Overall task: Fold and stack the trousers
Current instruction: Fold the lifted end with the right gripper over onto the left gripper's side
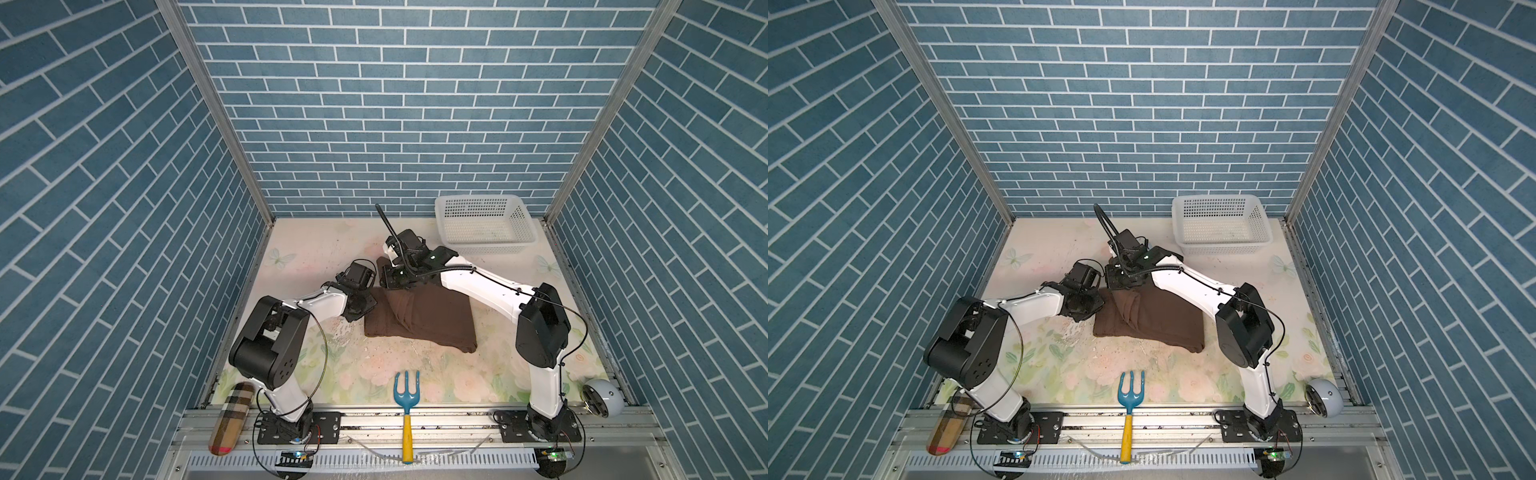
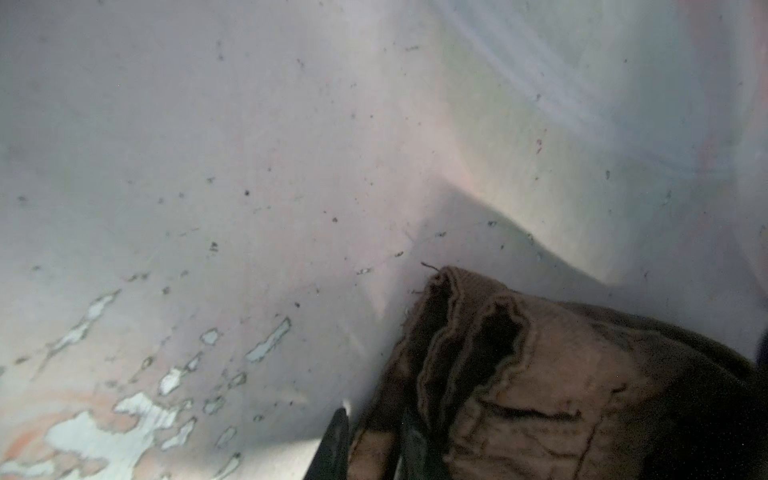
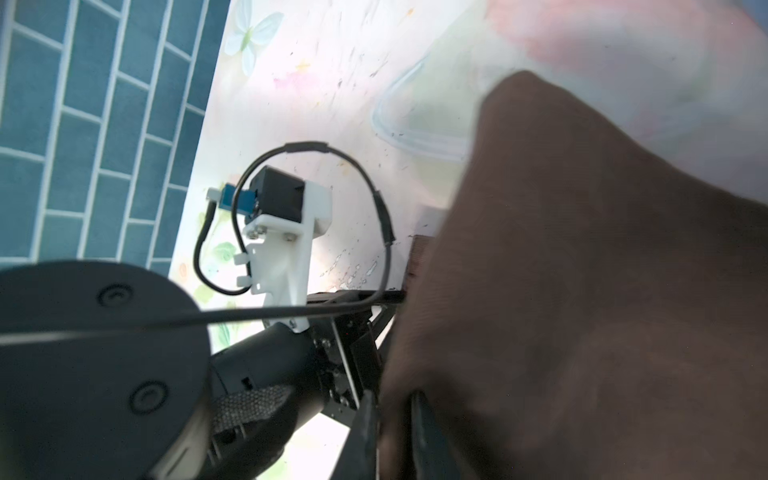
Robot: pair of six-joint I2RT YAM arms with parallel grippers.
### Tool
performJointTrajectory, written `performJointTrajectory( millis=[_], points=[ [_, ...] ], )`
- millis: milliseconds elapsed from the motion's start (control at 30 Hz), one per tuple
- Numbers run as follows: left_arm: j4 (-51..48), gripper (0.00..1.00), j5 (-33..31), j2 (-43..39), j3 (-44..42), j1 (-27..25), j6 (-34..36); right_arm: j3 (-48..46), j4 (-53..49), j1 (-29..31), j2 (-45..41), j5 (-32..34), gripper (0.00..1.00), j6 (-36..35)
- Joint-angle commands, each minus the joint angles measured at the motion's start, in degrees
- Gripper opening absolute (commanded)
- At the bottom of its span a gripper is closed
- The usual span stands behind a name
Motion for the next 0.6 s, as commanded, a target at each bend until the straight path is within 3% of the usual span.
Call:
performJointTrajectory(
  millis=[0,100,233,333,400,467,567],
  points=[
    [-5.08,0.25,-0.03,1.36,-0.72,-0.38,-0.15,2.76,2.29,0.51,0.84,-4.22,0.3,-0.03],
    [-6.32,0.26,-1.15,-1.63,-1.01,0.84,-0.23,2.46,3.63,0.48,0.04,-6.32,0.36,-2.09],
    [-10.92,0.31,-3.55,-6.48,-0.2,2.74,-0.05,-2.65,7.57,-1.16,-5.12,-4.76,0.36,-3.75],
    [-15.03,0.43,-6.95,-11.22,1.04,2.8,-0.18,-8.89,10.13,-5.06,-10.18,-2.9,0.34,-3.15],
    [-16.01,0.54,-7.62,-14.41,1.18,2.69,-0.85,-13.06,10.17,-8.06,-12.9,-2.88,0.28,-2.62],
    [-15.53,0.58,-7.22,-16.63,1.19,2.15,-1.55,-17.36,10.12,-9.76,-15.15,-2.7,0.04,-2.93],
    [-13.27,0.54,-5.73,-18.07,2.6,0.63,-1.52,-22.42,8.68,-10.14,-16.67,-3.97,0.0,-4.83]
  ],
)
